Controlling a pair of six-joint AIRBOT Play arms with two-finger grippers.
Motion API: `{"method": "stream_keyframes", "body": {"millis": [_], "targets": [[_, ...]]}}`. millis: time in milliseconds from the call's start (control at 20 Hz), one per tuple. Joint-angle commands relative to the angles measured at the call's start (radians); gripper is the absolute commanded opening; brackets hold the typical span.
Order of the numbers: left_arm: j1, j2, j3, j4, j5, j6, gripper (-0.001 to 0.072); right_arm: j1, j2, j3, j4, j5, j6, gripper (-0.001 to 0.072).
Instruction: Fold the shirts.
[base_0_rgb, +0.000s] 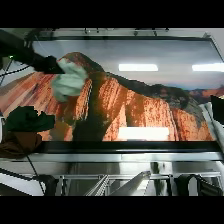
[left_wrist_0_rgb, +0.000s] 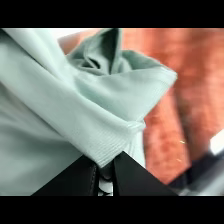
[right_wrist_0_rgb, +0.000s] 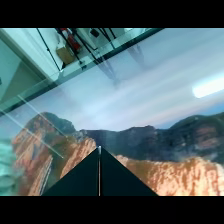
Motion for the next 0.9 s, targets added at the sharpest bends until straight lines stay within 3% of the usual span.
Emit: {"method": "stream_keyframes", "body": {"millis": [0, 350, 400, 450, 500, 550, 750, 850], "targets": [[-0.211, -0.003, 0.024, -0.099, -0.008, 0.058, 0.0021, 0.001, 0.001, 0.0, 0.0, 0.0, 0.0, 0.0018], [-0.508, -0.176, 0.025, -0.03, -0.005, 0.051, 0.0027, 0.001, 0.001, 0.0, 0.0, 0.0, 0.0, 0.0018], [-0.527, -0.189, 0.024, -0.03, 0.01, 0.049, 0.0161, 0.001, 0.001, 0.0, 0.0, 0.002, 0.0, 0.0018], [-0.539, -0.195, 0.024, -0.03, 0.023, 0.049, 0.045, 0.001, 0.001, 0.0, 0.0, 0.005, 0.0, 0.0018], [-0.54, -0.193, 0.025, -0.03, 0.023, 0.035, 0.0626, 0.001, 0.001, 0.0, 0.001, 0.004, 0.001, 0.0018], [-0.53, -0.187, 0.031, -0.029, 0.019, 0.013, 0.0666, 0.001, 0.001, 0.0, 0.004, 0.005, 0.001, 0.0018], [-0.403, -0.18, 0.127, -0.029, 0.147, -0.123, 0.0666, 0.001, 0.002, 0.0, 0.025, 0.023, 0.002, 0.0018], [-0.314, -0.113, 0.017, -0.031, 0.175, -0.153, 0.0666, 0.001, 0.001, 0.0, 0.095, 0.023, 0.005, 0.0018]]}}
